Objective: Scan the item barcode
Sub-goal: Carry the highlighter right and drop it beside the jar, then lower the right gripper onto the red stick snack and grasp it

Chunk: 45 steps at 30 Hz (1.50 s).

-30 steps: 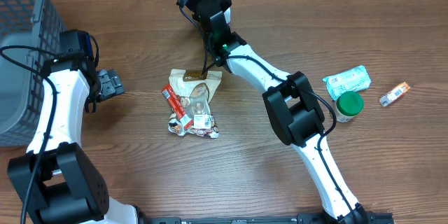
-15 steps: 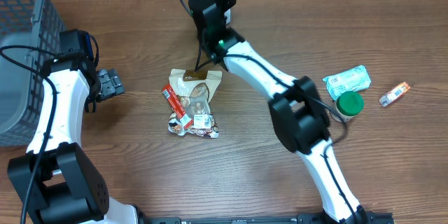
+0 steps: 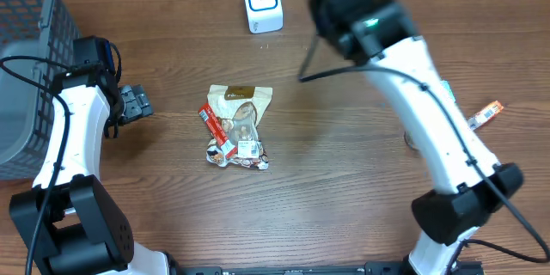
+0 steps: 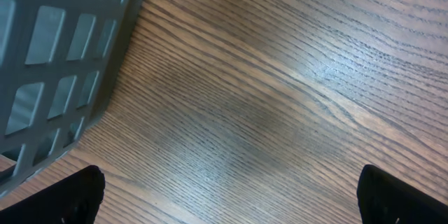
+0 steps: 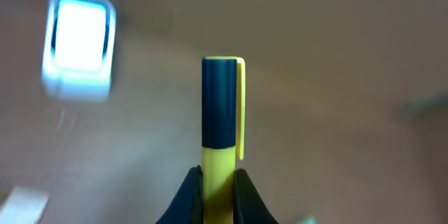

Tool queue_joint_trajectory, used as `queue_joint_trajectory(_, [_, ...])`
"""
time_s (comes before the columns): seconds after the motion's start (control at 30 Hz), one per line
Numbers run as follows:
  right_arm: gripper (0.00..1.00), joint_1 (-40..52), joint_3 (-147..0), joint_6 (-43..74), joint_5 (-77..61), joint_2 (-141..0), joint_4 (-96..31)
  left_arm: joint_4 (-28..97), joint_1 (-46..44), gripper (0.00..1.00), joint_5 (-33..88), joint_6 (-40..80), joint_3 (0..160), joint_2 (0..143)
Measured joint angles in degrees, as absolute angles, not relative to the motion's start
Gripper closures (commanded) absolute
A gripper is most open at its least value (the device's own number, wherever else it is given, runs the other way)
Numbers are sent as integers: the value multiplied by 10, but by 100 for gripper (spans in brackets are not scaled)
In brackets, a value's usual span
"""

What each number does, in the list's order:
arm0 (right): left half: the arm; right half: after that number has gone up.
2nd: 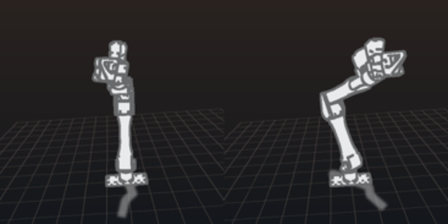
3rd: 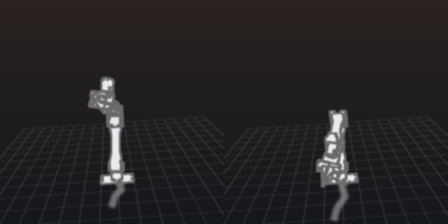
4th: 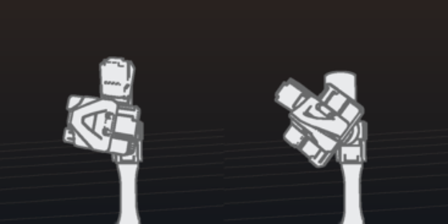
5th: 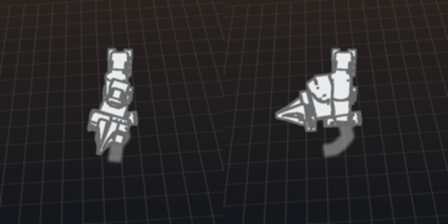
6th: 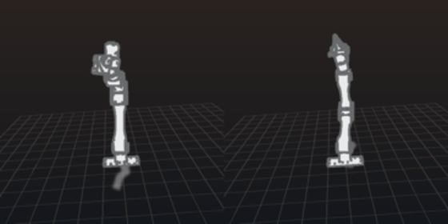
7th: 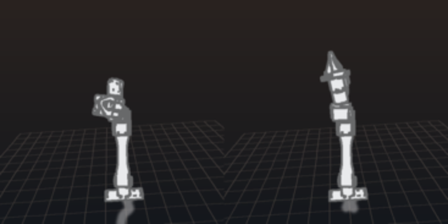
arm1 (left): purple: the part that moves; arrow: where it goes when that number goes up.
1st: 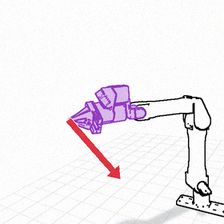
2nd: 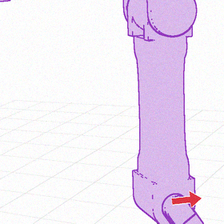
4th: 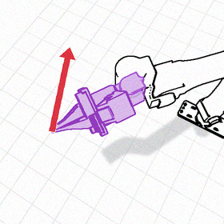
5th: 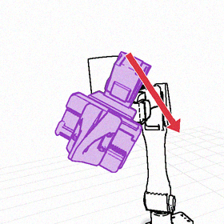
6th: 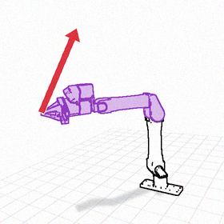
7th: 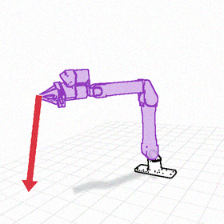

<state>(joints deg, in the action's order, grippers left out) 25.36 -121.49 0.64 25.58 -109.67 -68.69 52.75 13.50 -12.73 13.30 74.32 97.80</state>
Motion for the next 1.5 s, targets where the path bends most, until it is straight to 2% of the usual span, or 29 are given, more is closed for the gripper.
queue_joint_trajectory(0.1, [96, 196, -1185, 36, 150, -1104, -753, 528, 135, 0, -127, 133, 743, 978])
queue_joint_trajectory(0.2, [96, 131, -1120, 57, 67, -1114, -765, 528, 135, 0, -127, 133, 743, 978])
queue_joint_trajectory(0.43, [96, 45, -934, 70, 6, -1120, -668, 528, 135, 0, -127, 133, 743, 978])
queue_joint_trajectory(0.6, [96, 12, -853, 73, 3, -1120, -599, 528, 135, 0, -127, 133, 743, 978])
queue_joint_trajectory(0.83, [82, 5, -839, 75, 17, -1120, -568, 528, 135, 0, -127, 133, 743, 978])
queue_joint_trajectory(0.9, [72, 5, -839, 74, 26, -1120, -571, 528, 135, 0, -127, 133, 743, 978])
queue_joint_trajectory(1.0, [64, 5, -839, 74, 34, -1120, -576, 528, 135, 0, -127, 133, 743, 978])
queue_joint_trajectory(1.3, [59, 5, -839, 80, 31, -1120, -571, 528, 135, 0, -127, 133, 743, 978])
queue_joint_trajectory(1.5, [57, 22, -839, 88, -90, -1120, -558, 528, 135, 0, -127, 133, 743, 978])
